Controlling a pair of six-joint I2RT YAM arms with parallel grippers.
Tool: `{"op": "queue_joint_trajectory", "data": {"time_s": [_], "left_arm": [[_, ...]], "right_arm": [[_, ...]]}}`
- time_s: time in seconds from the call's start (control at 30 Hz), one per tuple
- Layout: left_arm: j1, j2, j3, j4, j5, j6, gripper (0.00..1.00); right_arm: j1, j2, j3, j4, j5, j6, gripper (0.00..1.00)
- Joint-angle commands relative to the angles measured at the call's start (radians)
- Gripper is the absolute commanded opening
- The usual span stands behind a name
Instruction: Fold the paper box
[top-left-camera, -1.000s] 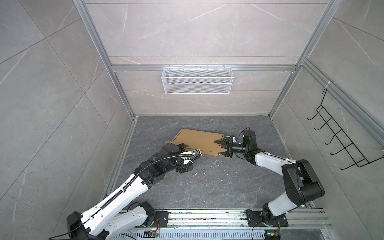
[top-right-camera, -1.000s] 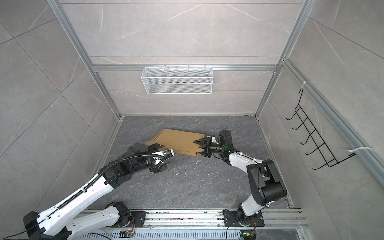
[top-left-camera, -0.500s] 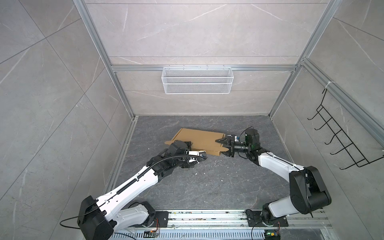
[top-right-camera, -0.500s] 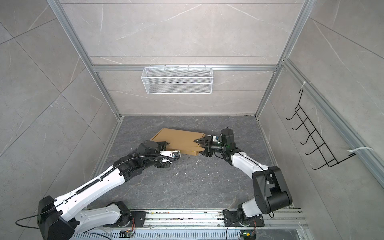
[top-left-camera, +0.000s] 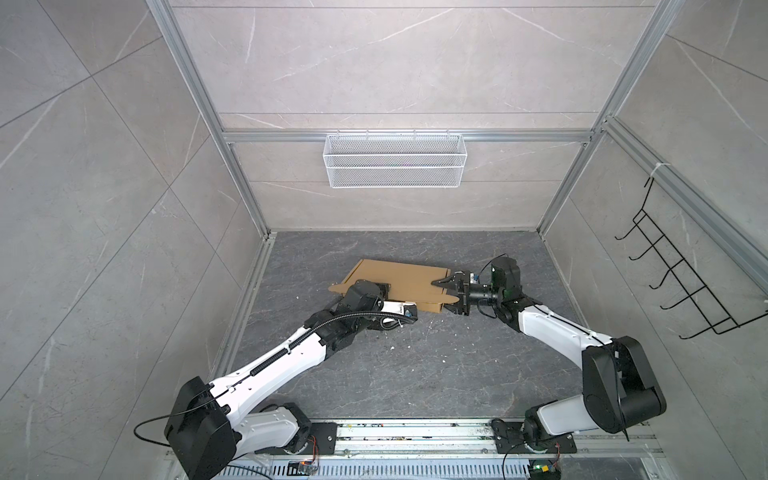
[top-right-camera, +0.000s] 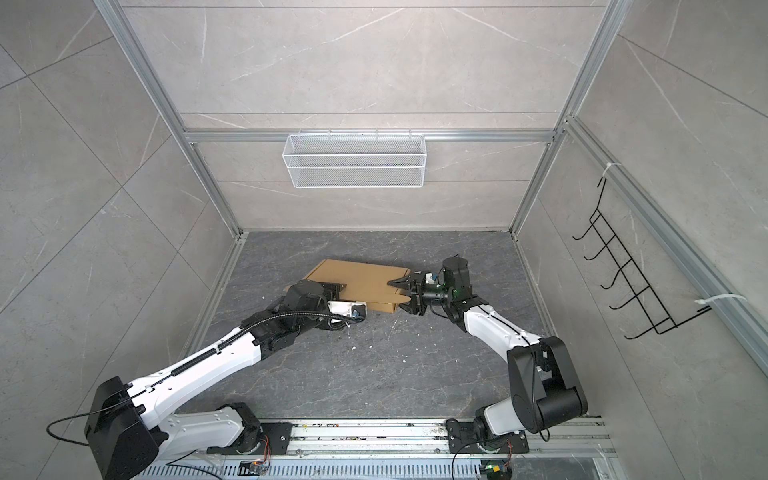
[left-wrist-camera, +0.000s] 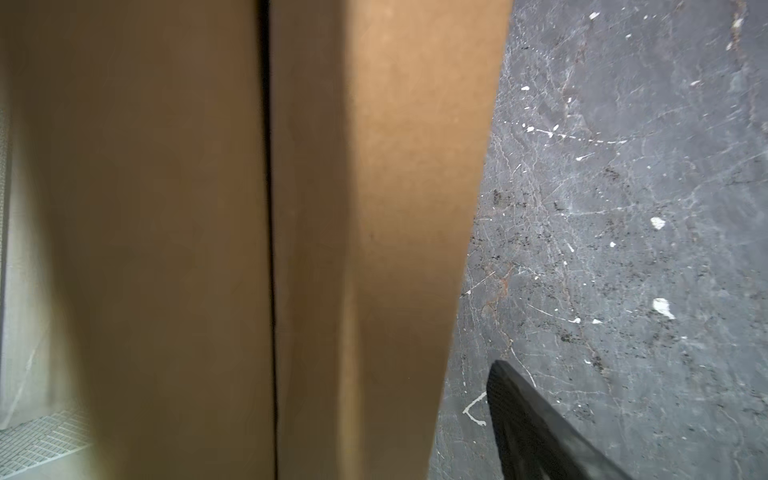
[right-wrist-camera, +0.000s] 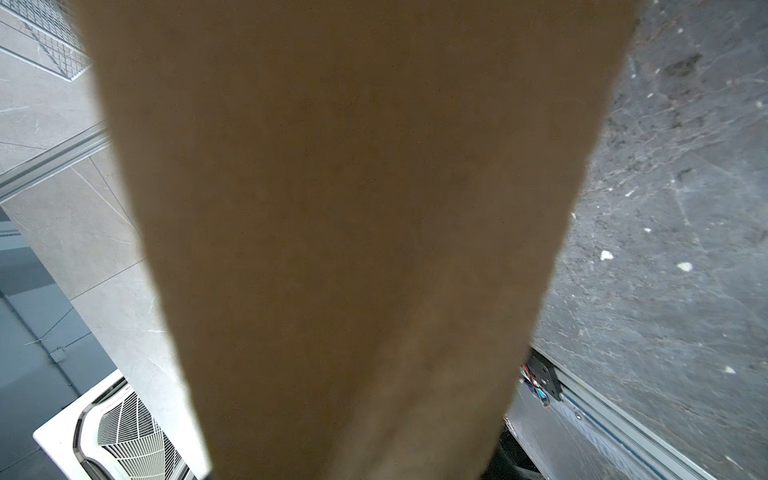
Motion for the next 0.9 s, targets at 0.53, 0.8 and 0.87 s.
{"op": "queue_joint_trajectory", "data": {"time_s": [0.53,0.8,0.87], "left_arm": [[0.014,-0.004,-0.021,0.1,-0.022,0.059,0.65],[0.016,-0.006,-0.003,0.041,-0.01,0.032,0.61],[0.017,-0.011,-0.006,0.024,-0.017,0.026,0.59]], "right_arm": [[0.019,-0.029,0.028,0.032,-0.056,-0.001,0.39],[0.019,-0.019,0.036,0.026,-0.053,-0.011,0.44],[0.019,-0.02,0.033,0.026,-0.048,-0.01,0.47]]}}
